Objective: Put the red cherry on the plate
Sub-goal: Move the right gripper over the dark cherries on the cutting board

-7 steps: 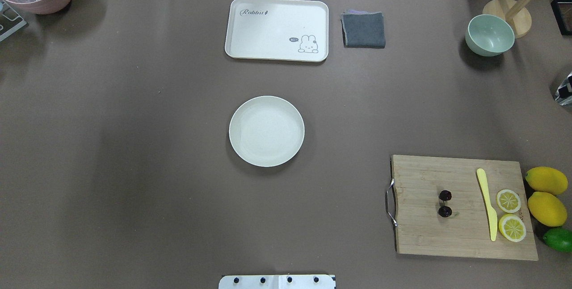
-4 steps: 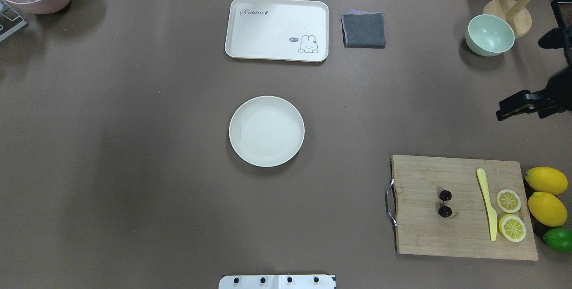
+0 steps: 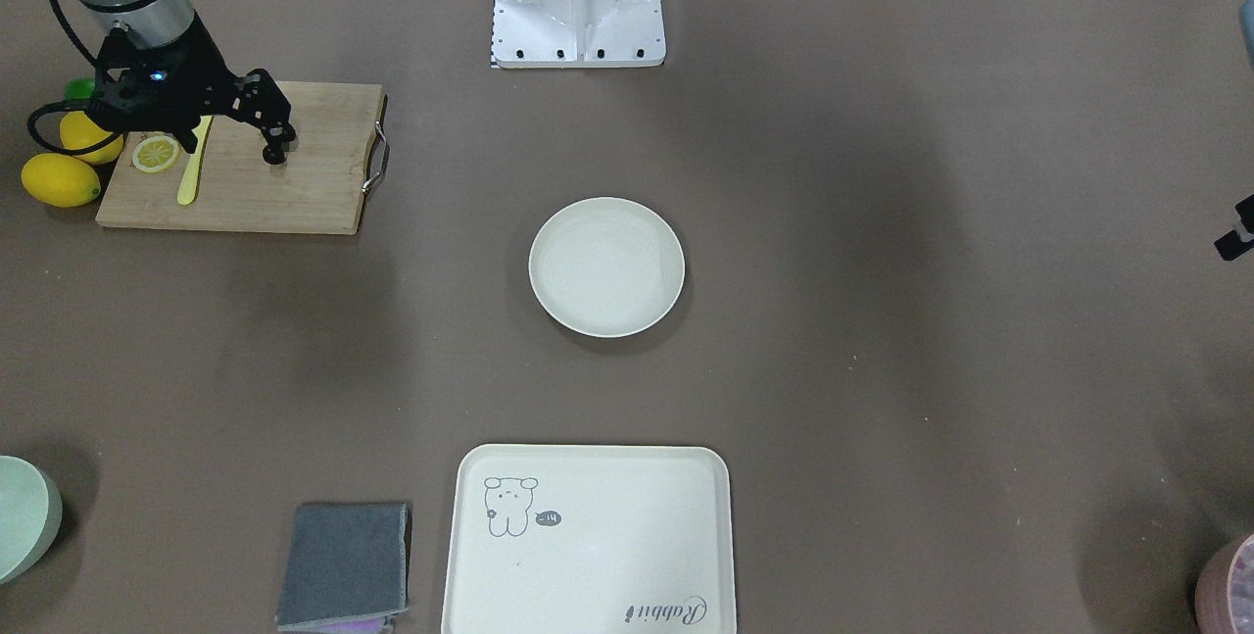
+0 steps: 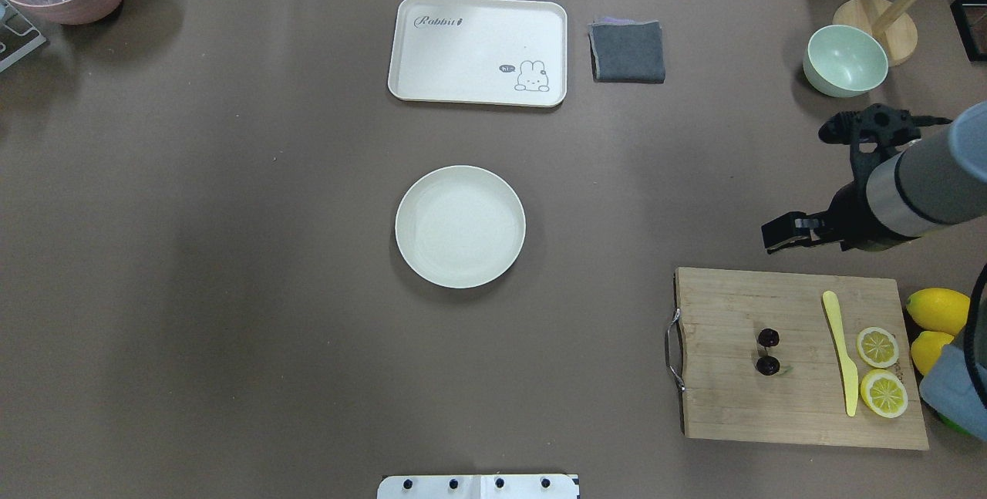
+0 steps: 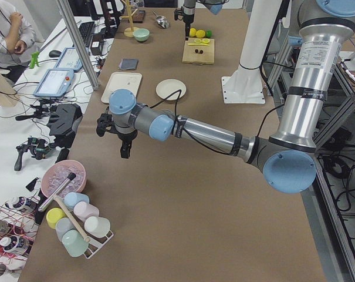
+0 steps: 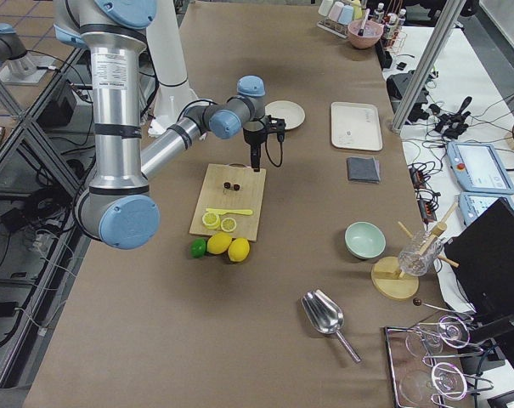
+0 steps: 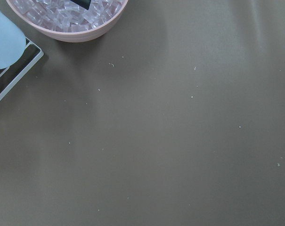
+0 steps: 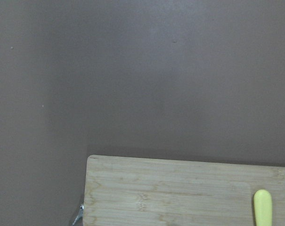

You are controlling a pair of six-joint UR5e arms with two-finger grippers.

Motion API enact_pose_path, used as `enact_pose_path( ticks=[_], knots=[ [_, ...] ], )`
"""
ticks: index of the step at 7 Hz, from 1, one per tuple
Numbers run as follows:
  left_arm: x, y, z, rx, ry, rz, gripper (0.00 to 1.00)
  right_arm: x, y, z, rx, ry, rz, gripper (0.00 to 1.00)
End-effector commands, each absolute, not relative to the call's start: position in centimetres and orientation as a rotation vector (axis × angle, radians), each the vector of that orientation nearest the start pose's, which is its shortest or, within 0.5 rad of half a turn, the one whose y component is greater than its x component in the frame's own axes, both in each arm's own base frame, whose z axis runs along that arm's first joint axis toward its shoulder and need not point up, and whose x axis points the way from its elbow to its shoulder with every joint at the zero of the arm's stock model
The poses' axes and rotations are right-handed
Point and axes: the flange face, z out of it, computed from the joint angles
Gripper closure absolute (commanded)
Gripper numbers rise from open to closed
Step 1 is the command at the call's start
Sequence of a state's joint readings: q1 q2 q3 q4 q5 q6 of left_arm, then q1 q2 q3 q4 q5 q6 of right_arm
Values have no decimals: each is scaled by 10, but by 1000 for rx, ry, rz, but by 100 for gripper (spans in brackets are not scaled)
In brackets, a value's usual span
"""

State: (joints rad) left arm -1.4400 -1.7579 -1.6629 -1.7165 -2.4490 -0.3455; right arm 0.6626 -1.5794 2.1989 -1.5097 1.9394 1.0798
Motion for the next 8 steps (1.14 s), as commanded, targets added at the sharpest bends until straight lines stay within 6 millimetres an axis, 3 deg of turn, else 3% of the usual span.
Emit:
enact_pose_path(
  ticks=[1, 2, 3, 8],
  knots=[
    [18, -575, 487, 186, 932, -11, 3, -298, -324, 401, 80, -780, 73, 0],
    [18, -573, 486, 186, 933, -13, 3, -299, -314, 417, 93, -791, 99, 0],
    [19, -571, 490, 178, 932, -18, 3, -317, -307, 428, 109, -759, 114, 0],
    [18, -572, 489, 187, 915, -21, 3, -340, -293, 441, 130, -738, 132, 3]
  ],
)
